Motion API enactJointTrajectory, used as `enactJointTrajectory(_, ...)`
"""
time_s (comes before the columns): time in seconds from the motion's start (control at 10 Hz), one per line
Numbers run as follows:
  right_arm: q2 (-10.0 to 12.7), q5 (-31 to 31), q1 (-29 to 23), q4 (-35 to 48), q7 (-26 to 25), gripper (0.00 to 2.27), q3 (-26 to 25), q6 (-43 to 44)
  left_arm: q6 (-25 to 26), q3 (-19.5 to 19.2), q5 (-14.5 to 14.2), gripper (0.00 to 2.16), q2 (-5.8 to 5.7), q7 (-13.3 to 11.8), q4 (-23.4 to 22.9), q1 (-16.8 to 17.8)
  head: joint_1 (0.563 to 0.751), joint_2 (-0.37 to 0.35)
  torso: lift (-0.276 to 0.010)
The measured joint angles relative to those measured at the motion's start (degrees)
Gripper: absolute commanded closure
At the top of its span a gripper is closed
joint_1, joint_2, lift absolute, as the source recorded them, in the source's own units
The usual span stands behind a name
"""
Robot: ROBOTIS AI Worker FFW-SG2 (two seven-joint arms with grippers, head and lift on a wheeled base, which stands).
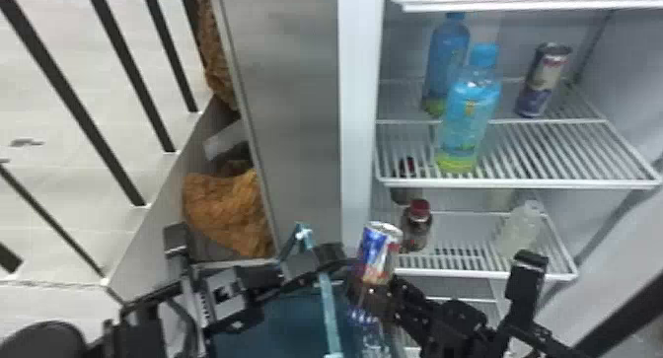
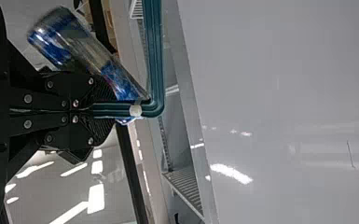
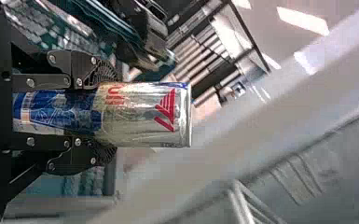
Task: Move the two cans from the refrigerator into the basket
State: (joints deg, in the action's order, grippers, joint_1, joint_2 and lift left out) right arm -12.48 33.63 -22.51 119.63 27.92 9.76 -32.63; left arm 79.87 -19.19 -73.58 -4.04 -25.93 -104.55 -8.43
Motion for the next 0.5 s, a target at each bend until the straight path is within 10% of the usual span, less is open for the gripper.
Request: enactJointTrajectory(0.5, -0.70, 0.64, 2.40, -1.81, 1.47, 0.07, 3.13, -5.73, -0.14, 0.08, -0.05, 1.20, 0.09, 0.00, 0.00, 0.00, 0.695, 0.155, -0.035)
